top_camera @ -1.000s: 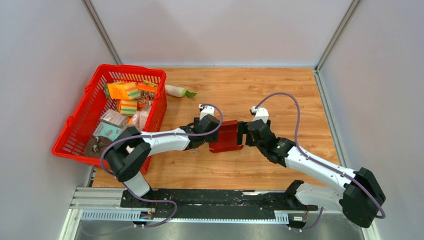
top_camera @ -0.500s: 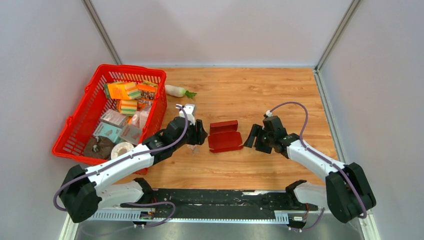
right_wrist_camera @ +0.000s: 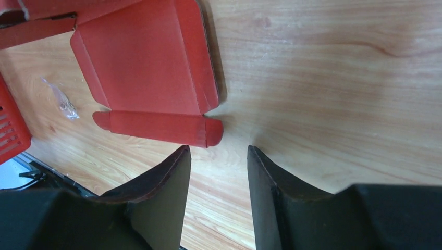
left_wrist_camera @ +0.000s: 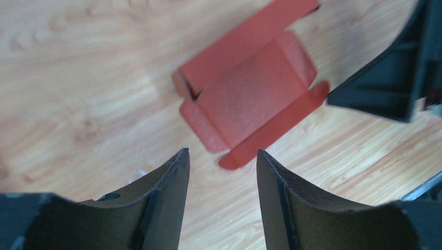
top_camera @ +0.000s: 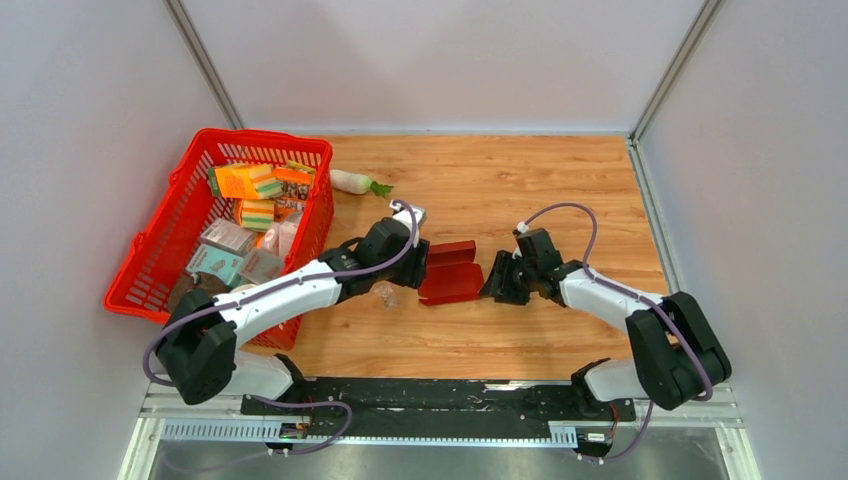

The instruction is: Fold the paper box

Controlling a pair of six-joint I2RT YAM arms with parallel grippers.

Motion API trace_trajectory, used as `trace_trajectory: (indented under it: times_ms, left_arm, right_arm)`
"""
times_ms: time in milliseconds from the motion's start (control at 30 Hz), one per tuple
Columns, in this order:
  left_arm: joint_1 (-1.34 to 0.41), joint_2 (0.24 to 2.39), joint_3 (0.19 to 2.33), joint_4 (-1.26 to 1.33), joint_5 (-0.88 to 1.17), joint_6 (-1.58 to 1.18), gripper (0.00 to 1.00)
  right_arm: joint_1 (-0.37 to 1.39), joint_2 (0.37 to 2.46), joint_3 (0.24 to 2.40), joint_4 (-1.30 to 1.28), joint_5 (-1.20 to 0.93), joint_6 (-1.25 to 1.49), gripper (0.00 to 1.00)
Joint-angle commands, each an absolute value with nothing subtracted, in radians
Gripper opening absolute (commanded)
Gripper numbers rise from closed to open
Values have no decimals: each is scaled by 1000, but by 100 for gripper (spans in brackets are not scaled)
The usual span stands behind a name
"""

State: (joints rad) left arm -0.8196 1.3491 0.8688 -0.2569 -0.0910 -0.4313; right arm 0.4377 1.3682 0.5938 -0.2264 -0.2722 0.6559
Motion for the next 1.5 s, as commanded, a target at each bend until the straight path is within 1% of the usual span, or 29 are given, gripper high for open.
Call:
trace_trajectory:
  times_ms: [0,100,133,167,233,333,400,433,633,733,967,1067,1233,1267,1333,1367,1433,1467]
  left_arm:
    - [-865,1384,986,-264,-86,-316,56]
    - [-932,1400,988,-242,-80,-275,56]
    - [-954,1405,976,-235,-84,-258,57]
    - [-972,1407,970,-226,-97,-226,58]
    - [-1025,1423,957,-230,-139,-190,62]
    - [-1075,1462,960,-255,-199,-124,64]
    - [-1097,1489,974,-279,-253,-77,65]
    - [-1114,1521,997,-294,-271,-63,66]
    - [-1161,1649,1095,-371,-377,60,68]
    - [-1178,1689,1114,-374,-426,78,69]
    - [-1201,1741,1131,-379,-495,136,68]
    - [-1212,1767,1138,-373,-550,158,64]
    - [-1230,1830,1166,-383,-591,198,51]
    - [-1233,1836,1166,-383,-616,199,46]
    - [-1246,1839,1154,-368,-635,210,41]
    - [-1249,1838,1147,-359,-659,210,34]
    - [-1253,1829,1135,-338,-681,215,26]
    - [-1258,1822,1134,-333,-699,213,18]
  right_arm:
    - [433,1420,626,-137,-314,699,45]
    - [425,1456,618,-86,-366,742,38]
    - [422,1465,606,-45,-379,758,33]
    - [419,1476,598,-22,-405,796,31]
    - [400,1509,586,47,-420,836,21]
    - [384,1545,578,89,-448,882,10]
    - [377,1552,578,95,-463,899,5]
    - [376,1554,580,97,-472,902,1]
    - [348,1516,571,62,-544,956,0]
    - [347,1493,571,29,-574,976,0]
    - [334,1456,548,29,-650,1064,0]
    - [331,1444,545,23,-672,1083,0]
    - [322,1413,519,52,-704,1123,0]
    - [324,1408,517,46,-707,1121,0]
    - [321,1390,515,23,-709,1120,0]
    - [321,1387,515,15,-712,1117,0]
    - [319,1365,523,5,-716,1112,0]
    - [321,1356,528,-29,-715,1108,0]
